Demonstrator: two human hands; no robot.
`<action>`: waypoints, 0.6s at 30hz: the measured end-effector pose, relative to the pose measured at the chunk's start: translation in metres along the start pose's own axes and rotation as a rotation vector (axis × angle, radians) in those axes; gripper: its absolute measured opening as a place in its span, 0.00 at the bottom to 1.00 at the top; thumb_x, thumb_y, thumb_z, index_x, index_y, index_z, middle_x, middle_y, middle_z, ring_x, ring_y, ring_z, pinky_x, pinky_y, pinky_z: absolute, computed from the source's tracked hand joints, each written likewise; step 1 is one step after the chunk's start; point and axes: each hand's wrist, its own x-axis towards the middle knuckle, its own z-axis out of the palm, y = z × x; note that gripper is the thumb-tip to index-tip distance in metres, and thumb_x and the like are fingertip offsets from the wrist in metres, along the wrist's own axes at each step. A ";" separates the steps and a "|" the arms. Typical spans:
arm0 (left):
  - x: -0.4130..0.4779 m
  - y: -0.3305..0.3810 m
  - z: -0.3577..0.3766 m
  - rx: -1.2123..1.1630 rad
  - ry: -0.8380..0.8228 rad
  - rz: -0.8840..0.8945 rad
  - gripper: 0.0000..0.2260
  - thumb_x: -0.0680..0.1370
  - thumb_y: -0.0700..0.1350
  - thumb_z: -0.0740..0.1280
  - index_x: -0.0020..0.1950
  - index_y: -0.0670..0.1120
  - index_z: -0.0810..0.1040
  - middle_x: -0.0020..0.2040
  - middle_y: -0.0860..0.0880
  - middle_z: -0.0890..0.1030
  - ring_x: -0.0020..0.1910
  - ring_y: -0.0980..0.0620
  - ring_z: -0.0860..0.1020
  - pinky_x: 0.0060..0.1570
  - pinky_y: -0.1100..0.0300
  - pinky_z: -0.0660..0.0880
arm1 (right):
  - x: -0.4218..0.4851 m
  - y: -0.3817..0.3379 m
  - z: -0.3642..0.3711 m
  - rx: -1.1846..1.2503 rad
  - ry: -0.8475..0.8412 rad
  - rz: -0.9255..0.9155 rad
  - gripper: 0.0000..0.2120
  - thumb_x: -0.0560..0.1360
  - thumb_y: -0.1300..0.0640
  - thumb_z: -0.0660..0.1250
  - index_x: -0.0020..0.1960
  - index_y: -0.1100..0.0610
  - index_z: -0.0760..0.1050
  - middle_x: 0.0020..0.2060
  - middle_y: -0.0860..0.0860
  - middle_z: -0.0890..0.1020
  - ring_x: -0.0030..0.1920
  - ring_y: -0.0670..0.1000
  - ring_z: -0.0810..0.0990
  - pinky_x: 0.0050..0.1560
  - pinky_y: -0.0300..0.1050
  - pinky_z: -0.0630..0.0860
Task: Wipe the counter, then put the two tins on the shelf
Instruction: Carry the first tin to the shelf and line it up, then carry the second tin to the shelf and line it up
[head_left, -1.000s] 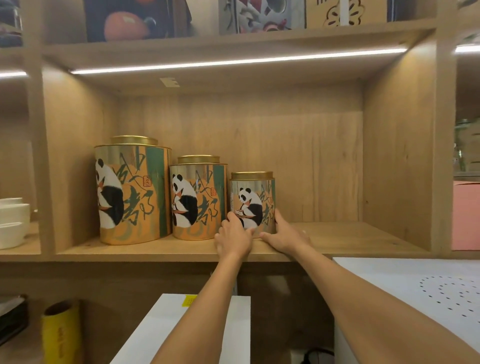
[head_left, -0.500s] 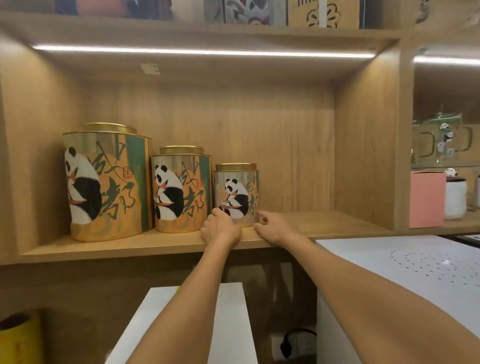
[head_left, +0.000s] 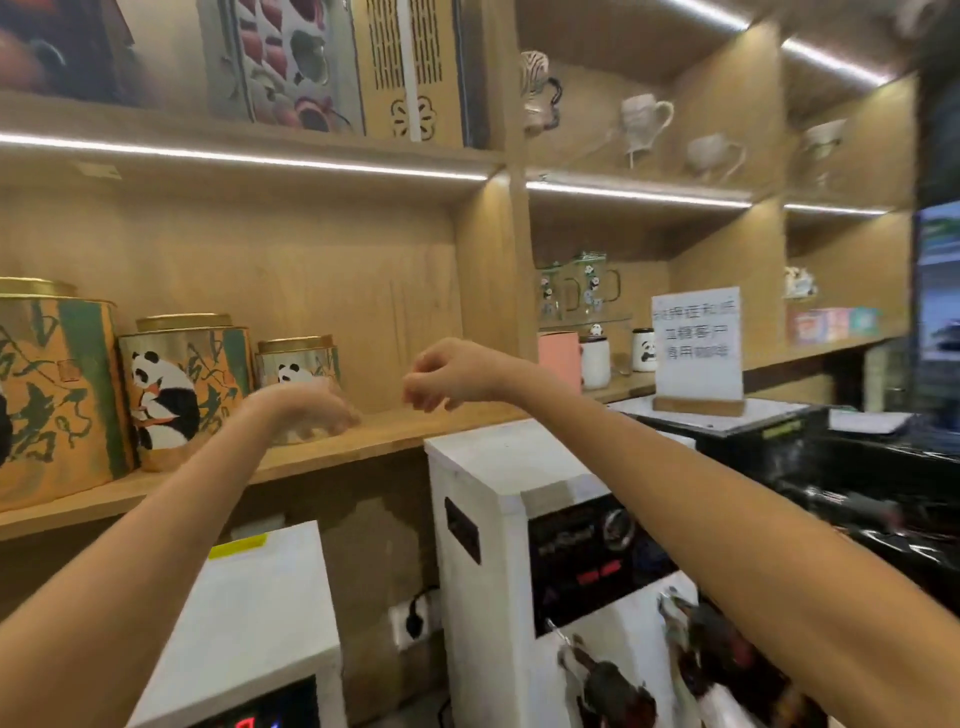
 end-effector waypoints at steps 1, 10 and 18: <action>-0.010 0.025 0.005 0.002 0.041 0.082 0.19 0.80 0.49 0.66 0.69 0.43 0.73 0.67 0.42 0.77 0.66 0.40 0.74 0.65 0.45 0.71 | -0.031 -0.001 -0.019 -0.054 0.033 0.000 0.13 0.80 0.54 0.62 0.53 0.62 0.81 0.46 0.55 0.85 0.48 0.52 0.83 0.53 0.47 0.80; -0.187 0.245 0.103 -0.086 0.224 0.890 0.10 0.80 0.52 0.64 0.55 0.51 0.81 0.46 0.52 0.82 0.46 0.51 0.79 0.49 0.55 0.74 | -0.357 0.002 -0.122 -0.494 0.247 0.244 0.13 0.80 0.48 0.62 0.53 0.55 0.81 0.47 0.49 0.84 0.47 0.47 0.81 0.46 0.40 0.75; -0.374 0.368 0.235 -0.275 0.033 1.514 0.10 0.78 0.55 0.62 0.55 0.57 0.80 0.44 0.60 0.81 0.42 0.61 0.78 0.41 0.67 0.72 | -0.661 -0.041 -0.136 -0.568 0.506 0.753 0.08 0.79 0.46 0.63 0.51 0.45 0.81 0.44 0.40 0.84 0.46 0.38 0.81 0.45 0.33 0.79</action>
